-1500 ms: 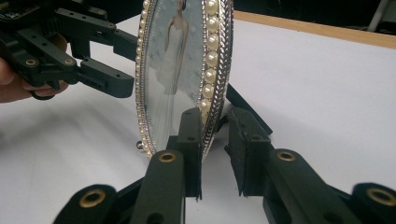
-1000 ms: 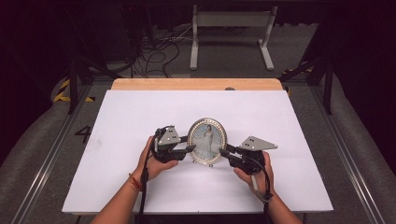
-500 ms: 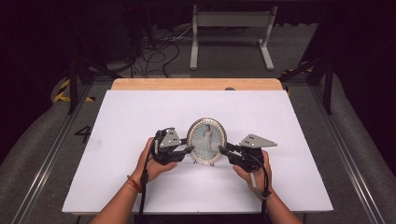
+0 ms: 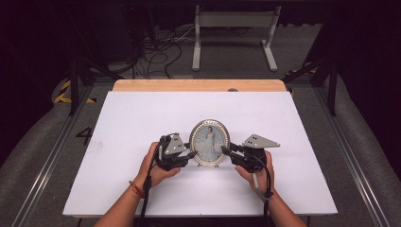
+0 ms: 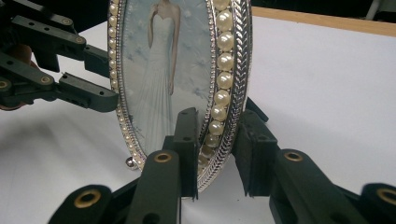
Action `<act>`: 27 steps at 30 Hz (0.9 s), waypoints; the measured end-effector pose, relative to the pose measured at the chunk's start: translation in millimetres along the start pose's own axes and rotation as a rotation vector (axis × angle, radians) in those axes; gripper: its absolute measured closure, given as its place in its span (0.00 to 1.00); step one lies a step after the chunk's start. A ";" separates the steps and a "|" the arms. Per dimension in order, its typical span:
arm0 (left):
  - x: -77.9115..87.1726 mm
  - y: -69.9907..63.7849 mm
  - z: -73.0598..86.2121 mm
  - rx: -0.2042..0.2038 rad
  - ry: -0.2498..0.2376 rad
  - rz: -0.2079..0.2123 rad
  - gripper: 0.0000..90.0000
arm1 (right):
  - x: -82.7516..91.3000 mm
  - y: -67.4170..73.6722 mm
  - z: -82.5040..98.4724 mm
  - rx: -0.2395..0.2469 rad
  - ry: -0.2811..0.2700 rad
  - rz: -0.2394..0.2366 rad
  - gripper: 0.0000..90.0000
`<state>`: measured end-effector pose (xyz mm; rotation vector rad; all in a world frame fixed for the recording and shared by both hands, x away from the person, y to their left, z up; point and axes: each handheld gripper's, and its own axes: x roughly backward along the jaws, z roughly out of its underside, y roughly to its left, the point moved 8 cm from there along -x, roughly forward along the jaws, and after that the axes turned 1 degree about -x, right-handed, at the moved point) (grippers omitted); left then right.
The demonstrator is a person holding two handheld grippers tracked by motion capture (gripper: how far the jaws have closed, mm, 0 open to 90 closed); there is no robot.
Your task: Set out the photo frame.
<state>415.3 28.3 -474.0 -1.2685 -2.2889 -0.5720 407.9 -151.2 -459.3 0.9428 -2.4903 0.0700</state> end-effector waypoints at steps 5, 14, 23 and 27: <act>-1.1 0.8 -1.4 0.013 -0.013 0.003 0.70 | 1.6 -0.3 1.1 0.010 0.006 0.003 0.80; -2.1 1.1 -2.1 0.025 -0.012 0.011 0.70 | 1.9 0.7 2.0 0.025 0.010 0.014 0.79; -0.4 1.2 -1.9 0.005 -0.007 -0.008 0.68 | 3.4 1.0 2.2 0.065 0.022 0.044 0.78; 0.9 0.1 -3.5 -0.018 0.004 -0.032 0.66 | 5.8 0.5 2.5 0.087 0.035 0.063 0.76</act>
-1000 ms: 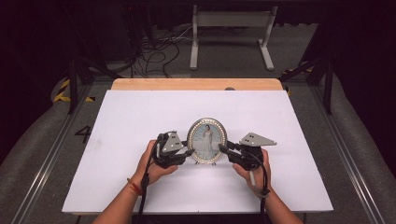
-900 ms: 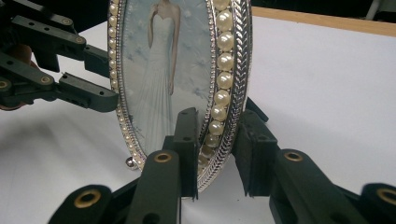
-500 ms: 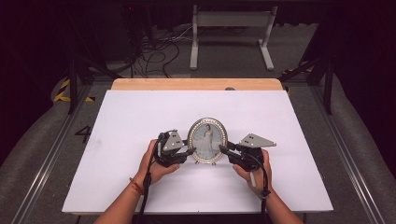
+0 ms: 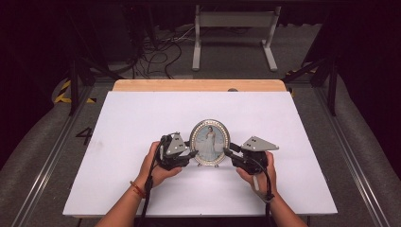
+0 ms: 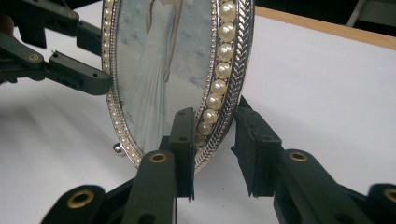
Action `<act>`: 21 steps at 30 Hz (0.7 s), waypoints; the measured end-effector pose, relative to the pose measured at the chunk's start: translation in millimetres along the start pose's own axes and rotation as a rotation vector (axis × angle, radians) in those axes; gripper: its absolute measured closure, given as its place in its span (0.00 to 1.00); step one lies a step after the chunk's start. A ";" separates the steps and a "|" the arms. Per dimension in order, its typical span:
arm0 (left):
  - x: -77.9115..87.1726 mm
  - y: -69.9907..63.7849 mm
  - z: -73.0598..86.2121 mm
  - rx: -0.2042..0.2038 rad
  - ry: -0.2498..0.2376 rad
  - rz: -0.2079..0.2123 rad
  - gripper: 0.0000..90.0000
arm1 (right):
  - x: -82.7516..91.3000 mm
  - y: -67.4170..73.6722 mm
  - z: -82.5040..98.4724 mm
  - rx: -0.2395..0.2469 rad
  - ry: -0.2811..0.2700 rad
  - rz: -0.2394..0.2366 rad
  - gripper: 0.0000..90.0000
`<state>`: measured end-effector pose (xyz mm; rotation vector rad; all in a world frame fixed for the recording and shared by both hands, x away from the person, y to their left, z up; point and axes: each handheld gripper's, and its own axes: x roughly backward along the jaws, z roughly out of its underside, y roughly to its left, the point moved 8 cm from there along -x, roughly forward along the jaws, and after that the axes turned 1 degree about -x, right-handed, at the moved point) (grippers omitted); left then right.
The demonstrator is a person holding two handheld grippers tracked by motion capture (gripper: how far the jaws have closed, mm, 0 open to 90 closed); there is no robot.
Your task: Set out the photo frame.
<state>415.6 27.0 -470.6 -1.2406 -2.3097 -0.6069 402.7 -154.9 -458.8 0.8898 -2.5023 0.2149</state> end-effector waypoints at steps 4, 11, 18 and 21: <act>2.2 0.4 -0.6 -0.002 0.004 -0.015 0.64 | 3.8 0.7 -0.5 0.036 0.010 0.015 0.74; 10.3 3.4 1.1 -0.005 0.020 -0.025 0.58 | 10.8 -2.6 -0.4 0.067 0.032 0.031 0.69; 18.1 2.7 4.4 -0.010 0.019 -0.036 0.53 | 17.6 -6.0 1.4 0.099 0.053 0.046 0.65; 21.8 2.3 10.6 -0.017 0.039 -0.044 0.50 | 20.7 -7.7 3.9 0.116 0.061 0.044 0.63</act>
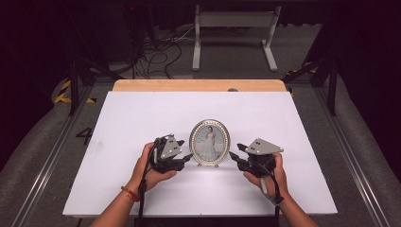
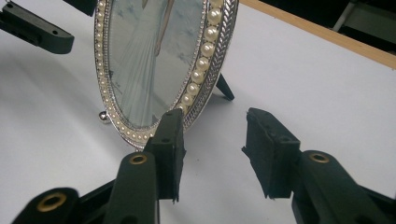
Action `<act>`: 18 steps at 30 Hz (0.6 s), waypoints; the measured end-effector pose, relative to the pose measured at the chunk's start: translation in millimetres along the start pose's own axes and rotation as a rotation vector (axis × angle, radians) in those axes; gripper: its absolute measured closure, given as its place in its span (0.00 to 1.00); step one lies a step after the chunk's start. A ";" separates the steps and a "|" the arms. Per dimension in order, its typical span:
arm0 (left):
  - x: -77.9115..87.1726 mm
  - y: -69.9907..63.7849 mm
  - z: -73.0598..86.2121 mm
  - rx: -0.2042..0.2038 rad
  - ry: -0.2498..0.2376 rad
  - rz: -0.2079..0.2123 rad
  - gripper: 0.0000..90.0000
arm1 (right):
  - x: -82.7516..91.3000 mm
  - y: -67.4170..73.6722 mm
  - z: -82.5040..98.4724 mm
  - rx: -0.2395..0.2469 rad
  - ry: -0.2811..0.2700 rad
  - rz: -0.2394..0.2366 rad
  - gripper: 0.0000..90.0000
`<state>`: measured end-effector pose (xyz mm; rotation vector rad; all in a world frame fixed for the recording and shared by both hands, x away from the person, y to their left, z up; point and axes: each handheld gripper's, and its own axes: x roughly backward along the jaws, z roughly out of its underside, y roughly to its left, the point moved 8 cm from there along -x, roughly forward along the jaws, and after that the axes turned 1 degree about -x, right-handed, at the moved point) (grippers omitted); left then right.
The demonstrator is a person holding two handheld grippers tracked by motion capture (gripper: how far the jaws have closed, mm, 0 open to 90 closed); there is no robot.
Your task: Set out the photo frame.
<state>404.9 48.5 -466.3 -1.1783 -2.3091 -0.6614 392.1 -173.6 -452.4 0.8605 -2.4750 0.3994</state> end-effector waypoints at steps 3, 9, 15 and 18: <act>4.1 0.0 5.1 -0.008 0.012 -0.004 0.48 | 2.8 -0.7 2.0 0.001 0.001 -0.006 0.60; 11.3 -0.7 16.2 -0.014 0.037 -0.014 0.41 | 7.9 -1.5 5.4 0.038 0.000 -0.007 0.54; 18.5 -3.0 23.3 -0.017 0.037 -0.010 0.32 | 11.5 -4.5 12.8 0.045 0.012 -0.009 0.45; 23.3 -3.7 27.2 -0.017 0.041 -0.004 0.30 | 13.7 -8.0 17.5 0.061 0.026 0.000 0.42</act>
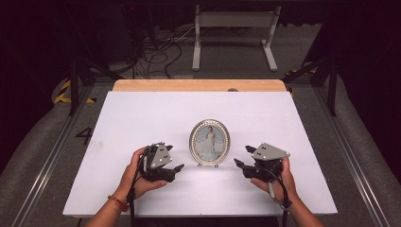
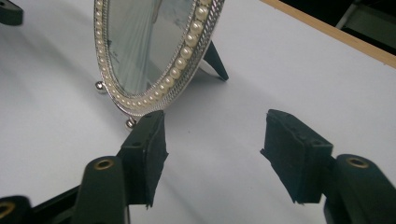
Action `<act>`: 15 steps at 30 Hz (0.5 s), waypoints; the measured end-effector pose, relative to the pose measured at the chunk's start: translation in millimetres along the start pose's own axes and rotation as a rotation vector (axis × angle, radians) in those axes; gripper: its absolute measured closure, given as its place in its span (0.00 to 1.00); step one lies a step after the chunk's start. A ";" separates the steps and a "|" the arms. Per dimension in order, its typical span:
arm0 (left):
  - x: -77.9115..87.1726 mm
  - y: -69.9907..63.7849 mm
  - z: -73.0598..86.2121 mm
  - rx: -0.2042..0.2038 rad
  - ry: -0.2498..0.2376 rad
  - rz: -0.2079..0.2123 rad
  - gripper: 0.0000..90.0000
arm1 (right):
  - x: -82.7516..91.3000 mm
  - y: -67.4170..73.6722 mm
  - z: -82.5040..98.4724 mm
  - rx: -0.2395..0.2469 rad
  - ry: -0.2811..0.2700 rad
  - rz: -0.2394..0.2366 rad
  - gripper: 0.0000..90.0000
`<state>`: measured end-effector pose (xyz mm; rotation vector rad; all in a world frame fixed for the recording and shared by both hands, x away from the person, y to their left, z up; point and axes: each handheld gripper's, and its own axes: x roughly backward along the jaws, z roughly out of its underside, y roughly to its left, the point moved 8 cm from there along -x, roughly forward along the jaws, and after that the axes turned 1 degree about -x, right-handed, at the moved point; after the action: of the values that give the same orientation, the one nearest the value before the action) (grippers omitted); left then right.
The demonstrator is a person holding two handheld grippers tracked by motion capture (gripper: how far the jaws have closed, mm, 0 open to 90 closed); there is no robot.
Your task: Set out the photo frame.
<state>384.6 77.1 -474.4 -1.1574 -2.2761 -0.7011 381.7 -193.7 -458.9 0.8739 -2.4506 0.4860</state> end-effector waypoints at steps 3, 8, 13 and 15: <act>3.8 0.3 4.3 -0.009 0.008 -0.007 0.28 | 3.6 -2.1 2.8 -0.010 -0.011 -0.015 0.37; 13.9 0.6 10.2 0.000 -0.008 -0.010 0.22 | 9.8 -7.4 8.7 -0.015 -0.011 -0.005 0.30; 21.2 1.5 20.5 0.014 -0.005 -0.021 0.19 | 14.8 -12.3 17.5 -0.020 -0.005 0.003 0.23; 22.9 1.9 25.2 0.015 0.001 -0.019 0.17 | 15.4 -13.1 19.3 -0.020 -0.004 0.006 0.20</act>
<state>369.4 107.5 -478.5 -1.1290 -2.2904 -0.6904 373.7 -220.0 -464.0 0.8604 -2.4586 0.4620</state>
